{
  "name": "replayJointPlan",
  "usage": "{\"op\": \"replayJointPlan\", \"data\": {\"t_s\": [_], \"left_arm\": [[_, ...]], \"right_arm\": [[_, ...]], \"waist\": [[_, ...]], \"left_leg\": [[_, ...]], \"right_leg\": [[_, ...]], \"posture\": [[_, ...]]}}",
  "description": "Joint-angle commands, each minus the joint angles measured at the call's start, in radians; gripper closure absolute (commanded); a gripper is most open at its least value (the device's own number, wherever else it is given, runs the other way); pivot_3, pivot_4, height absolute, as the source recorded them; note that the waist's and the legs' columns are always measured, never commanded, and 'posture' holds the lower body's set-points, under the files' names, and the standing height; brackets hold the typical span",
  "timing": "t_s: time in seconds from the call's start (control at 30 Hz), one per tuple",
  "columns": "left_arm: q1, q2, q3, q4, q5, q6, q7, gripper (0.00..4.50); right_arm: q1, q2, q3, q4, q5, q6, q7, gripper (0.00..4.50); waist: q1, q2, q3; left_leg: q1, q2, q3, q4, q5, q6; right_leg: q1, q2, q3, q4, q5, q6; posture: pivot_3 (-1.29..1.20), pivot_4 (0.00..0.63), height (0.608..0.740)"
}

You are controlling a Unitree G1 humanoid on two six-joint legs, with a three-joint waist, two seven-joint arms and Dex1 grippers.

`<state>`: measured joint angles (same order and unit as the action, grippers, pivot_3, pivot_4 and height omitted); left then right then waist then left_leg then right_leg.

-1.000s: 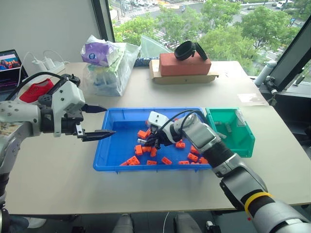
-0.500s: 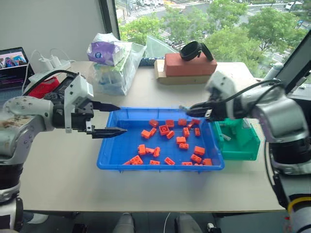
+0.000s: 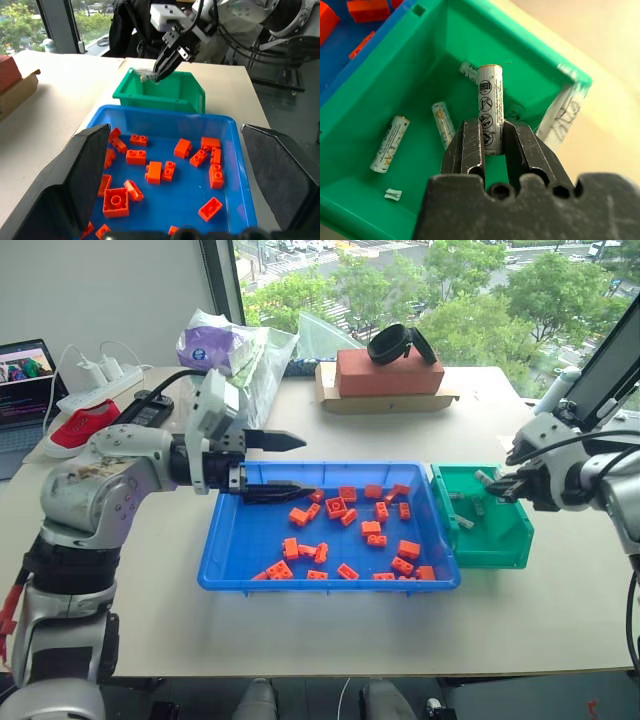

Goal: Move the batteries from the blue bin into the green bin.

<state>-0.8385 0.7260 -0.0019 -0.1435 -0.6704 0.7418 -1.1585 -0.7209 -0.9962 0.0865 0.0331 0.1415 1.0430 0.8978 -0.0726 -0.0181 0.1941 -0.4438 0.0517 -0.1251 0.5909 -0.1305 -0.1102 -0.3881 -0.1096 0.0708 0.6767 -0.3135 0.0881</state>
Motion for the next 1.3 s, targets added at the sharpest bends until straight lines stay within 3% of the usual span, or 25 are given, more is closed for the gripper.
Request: {"op": "replayJointPlan", "data": {"t_s": [0.03,0.1,0.17,0.3,0.47,0.5,0.67,0.8,0.9,1.0,1.1,1.3], "left_arm": [[-0.028,-0.019,-0.012,-0.01,0.006,-0.009,0.008,0.0],[-0.032,-0.024,-0.016,-0.008,0.011,-0.013,0.01,0.0],[-0.035,-0.027,-0.016,-0.003,0.015,-0.015,0.014,0.0],[-0.023,-0.034,-0.021,0.002,0.021,-0.016,0.016,0.0],[-0.017,-0.036,-0.021,0.003,0.034,-0.015,0.018,0.0],[-0.016,-0.033,-0.02,0.004,0.039,-0.016,0.017,0.0],[-0.005,-0.01,-0.014,0.021,0.087,-0.047,0.019,0.0],[0.014,0.009,0.024,0.046,0.147,-0.117,0.062,0.0],[0.041,0.023,0.046,0.063,0.231,-0.184,0.148,0.0],[0.091,0.039,0.098,0.083,0.229,-0.208,0.168,0.0],[0.149,0.037,0.193,0.137,0.249,-0.247,0.263,0.0],[0.238,0.074,0.309,0.163,0.182,-0.195,0.271,0.0]], "right_arm": [[-0.004,0.004,-0.021,0.002,-0.007,0.016,-0.044,4.22],[-0.01,0.018,-0.024,0.013,-0.012,0.023,-0.069,4.22],[-0.019,0.036,-0.033,0.012,0.004,0.04,-0.081,3.19],[-0.017,0.037,-0.011,-0.009,0.005,0.039,-0.078,2.0],[-0.056,0.017,-0.004,-0.04,0.006,0.044,-0.066,0.17],[-0.065,0.004,-0.002,-0.054,0.007,0.045,-0.057,0.02],[-0.133,-0.044,-0.021,-0.138,0.049,0.076,-0.004,0.02],[-0.129,-0.078,-0.128,-0.215,0.153,0.067,0.065,0.02],[-0.027,-0.119,-0.22,-0.196,0.153,-0.023,0.073,0.02],[0.082,-0.141,-0.301,-0.131,0.119,-0.097,0.022,0.02],[0.17,-0.084,-0.48,-0.043,0.124,-0.206,-0.06,0.02],[0.343,0.039,-0.591,-0.029,0.151,-0.362,-0.102,0.02]], "waist": [[0.001,0.0,0.0],[0.001,0.0,0.0],[0.0,0.0,0.0],[0.001,0.0,0.0],[0.002,0.0,0.0],[0.002,0.0,0.0],[0.0,0.0,0.0],[0.003,0.0,0.0],[0.008,0.0,0.0],[0.013,0.0,0.0],[0.012,0.0,0.0],[-0.002,-0.001,-0.001]], "left_leg": [[0.0,0.0,0.0,0.0,0.0,0.0],[0.0,0.0,0.0,0.0,0.0,0.0],[0.0,0.0,0.0,0.0,0.0,0.0],[0.0,0.0,0.0,0.0,0.0,0.0],[0.0,0.0,0.0,0.0,0.0,0.0],[0.0,0.0,0.0,0.0,0.0,0.0],[0.0,0.0,0.0,0.0,0.0,0.0],[0.0,0.0,0.0,0.0,0.0,0.0],[-0.001,0.0,0.0,0.0,0.0,0.0],[-0.002,0.0,0.0,0.0,0.0,0.0],[-0.002,0.0,0.001,0.0,0.0,0.0],[-0.001,0.0,0.001,0.0,0.0,0.0]], "right_leg": [[0.0,0.0,0.0,0.0,0.0,0.0],[0.0,0.0,0.0,0.0,0.0,0.0],[0.0,0.0,0.0,0.0,0.0,0.0],[0.0,0.0,0.0,0.0,0.0,0.0],[0.0,0.0,0.0,-0.001,0.0,0.0],[0.0,0.0,0.0,-0.001,0.0,0.0],[0.0,0.0,0.0,-0.001,0.0,0.0],[0.0,0.0,0.0,-0.001,0.0,0.0],[0.001,0.0,-0.001,-0.003,0.0,0.0],[0.003,0.0,0.0,-0.005,0.0,0.0],[0.002,0.0,0.0,-0.004,0.0,0.0],[0.002,0.0,0.0,-0.003,0.0,0.0]], "posture": [[0.0,0.15,0.74],[0.0,0.15,0.74],[0.0,0.15,0.74],[0.0,0.15,0.74],[0.0,0.15,0.74],[0.0,0.15,0.74],[0.0,0.15,0.74],[0.0,0.15,0.74],[0.0,0.15,0.74],[0.0,0.15,0.74],[0.0,0.15,0.74],[0.0,0.15,0.74]]}}
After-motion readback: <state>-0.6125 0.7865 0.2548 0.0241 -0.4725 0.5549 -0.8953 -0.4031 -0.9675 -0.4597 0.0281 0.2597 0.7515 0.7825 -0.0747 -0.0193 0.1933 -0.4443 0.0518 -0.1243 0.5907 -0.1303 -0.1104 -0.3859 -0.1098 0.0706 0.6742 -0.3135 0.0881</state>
